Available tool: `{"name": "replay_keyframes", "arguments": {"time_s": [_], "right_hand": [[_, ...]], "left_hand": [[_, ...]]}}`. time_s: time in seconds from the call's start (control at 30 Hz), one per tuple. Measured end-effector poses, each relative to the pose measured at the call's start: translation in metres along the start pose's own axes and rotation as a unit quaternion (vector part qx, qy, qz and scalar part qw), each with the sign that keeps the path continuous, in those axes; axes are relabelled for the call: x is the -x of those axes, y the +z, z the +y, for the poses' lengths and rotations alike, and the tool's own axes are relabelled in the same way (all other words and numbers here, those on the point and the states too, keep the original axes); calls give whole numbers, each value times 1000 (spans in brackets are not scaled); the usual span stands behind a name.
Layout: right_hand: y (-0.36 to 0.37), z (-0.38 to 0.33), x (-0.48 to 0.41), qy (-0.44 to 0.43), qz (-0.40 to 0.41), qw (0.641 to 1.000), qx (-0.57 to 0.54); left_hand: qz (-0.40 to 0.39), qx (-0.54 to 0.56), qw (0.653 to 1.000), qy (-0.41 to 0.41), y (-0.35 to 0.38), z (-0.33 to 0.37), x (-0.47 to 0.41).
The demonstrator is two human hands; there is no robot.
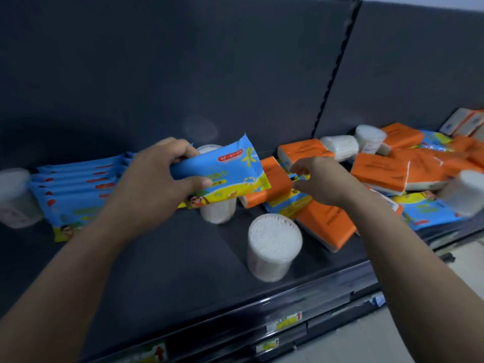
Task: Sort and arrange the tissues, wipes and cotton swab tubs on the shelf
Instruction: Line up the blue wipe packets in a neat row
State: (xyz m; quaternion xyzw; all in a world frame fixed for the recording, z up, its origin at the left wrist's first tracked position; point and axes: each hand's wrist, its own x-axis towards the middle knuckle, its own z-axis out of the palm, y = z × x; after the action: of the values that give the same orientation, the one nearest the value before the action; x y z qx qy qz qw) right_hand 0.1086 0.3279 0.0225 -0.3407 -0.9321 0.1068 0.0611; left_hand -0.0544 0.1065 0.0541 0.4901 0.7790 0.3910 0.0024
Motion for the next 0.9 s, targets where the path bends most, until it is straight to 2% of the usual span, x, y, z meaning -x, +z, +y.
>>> {"name": "replay_keyframes", "arguments": {"time_s": [0.13, 0.3, 0.47, 0.57, 0.7, 0.9], "right_hand": [[5, 35, -20, -9, -77, 997, 19], [12, 55, -46, -67, -133, 988, 39], [26, 59, -63, -136, -241, 958, 72], [28, 59, -70, -152, -264, 943, 133], [20, 56, -72, -144, -235, 946, 171], [-19, 68, -65, -106, -47, 988, 104]], "left_hand": [[47, -2, 999, -2, 28, 26, -18], [54, -14, 998, -29, 57, 43, -31], [74, -35, 994, -76, 74, 48, -34], [91, -48, 991, -90, 74, 50, -33], [109, -52, 987, -105, 75, 51, -33], [125, -22, 988, -93, 79, 54, -36]]}}
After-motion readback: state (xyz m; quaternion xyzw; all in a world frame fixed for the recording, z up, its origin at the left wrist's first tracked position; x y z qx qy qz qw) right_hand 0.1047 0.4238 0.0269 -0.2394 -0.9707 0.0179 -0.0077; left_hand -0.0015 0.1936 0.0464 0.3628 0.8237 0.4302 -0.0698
